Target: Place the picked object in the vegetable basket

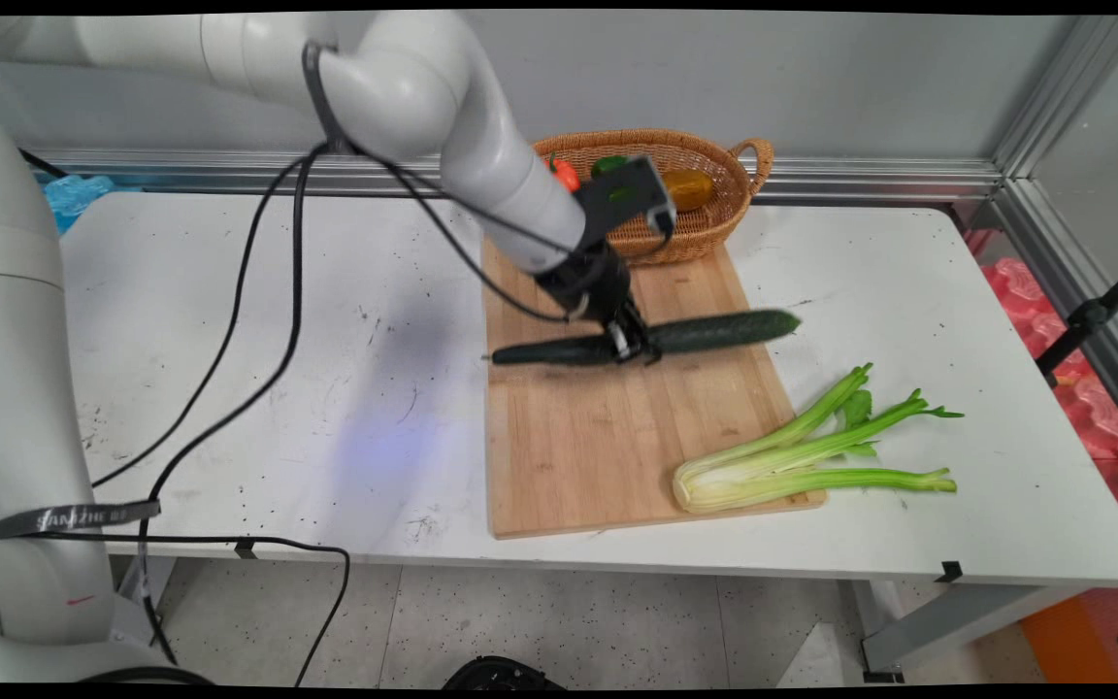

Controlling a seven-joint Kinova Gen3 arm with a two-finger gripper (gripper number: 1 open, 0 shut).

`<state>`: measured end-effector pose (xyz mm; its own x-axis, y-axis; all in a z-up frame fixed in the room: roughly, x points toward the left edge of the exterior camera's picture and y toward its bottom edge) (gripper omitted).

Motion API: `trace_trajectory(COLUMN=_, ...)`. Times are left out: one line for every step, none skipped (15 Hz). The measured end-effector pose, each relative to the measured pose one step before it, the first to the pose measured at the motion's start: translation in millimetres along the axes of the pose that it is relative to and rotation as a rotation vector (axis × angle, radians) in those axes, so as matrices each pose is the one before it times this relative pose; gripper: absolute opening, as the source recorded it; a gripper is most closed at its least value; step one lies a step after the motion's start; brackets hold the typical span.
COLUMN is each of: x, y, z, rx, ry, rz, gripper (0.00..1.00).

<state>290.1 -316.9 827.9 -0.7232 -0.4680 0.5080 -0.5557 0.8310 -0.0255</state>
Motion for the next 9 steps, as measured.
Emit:
trace_trajectory(x=6.65, y=-8.56, z=-5.91, rx=-0.00165, ry=0.00944, rz=0.00503, gripper=0.0)
trace_trajectory(x=6.38, y=-8.44, z=-4.91, rx=0.00094, ry=0.01015, rz=0.00311, gripper=0.0)
trace_trajectory(x=7.64, y=-10.34, z=-5.05, rx=0.00284, ry=0.01178, rz=0.00553, gripper=0.0)
trace_trajectory(x=8.01, y=-11.39, z=-4.55, rx=0.00437, ry=0.01421, rz=0.00412, gripper=0.0)
trace_trajectory(x=6.76, y=-9.78, z=-3.29, rx=0.00467, ry=0.01245, rz=0.00217, gripper=0.0)
trace_trajectory(x=6.71, y=-9.5, z=-2.7, rx=0.00509, ry=0.01226, rz=0.00158, gripper=0.0)
trace_trajectory(x=8.23, y=-12.15, z=-2.84, rx=0.00653, ry=0.01533, rz=0.00114, gripper=0.0)
trace_trajectory(x=5.69, y=-8.77, z=-1.36, rx=0.00442, ry=0.01068, rz=0.00153, gripper=0.0)
trace_trajectory(x=5.68, y=-10.13, z=-0.59, rx=0.00503, ry=0.01092, rz=0.00374, gripper=0.0)
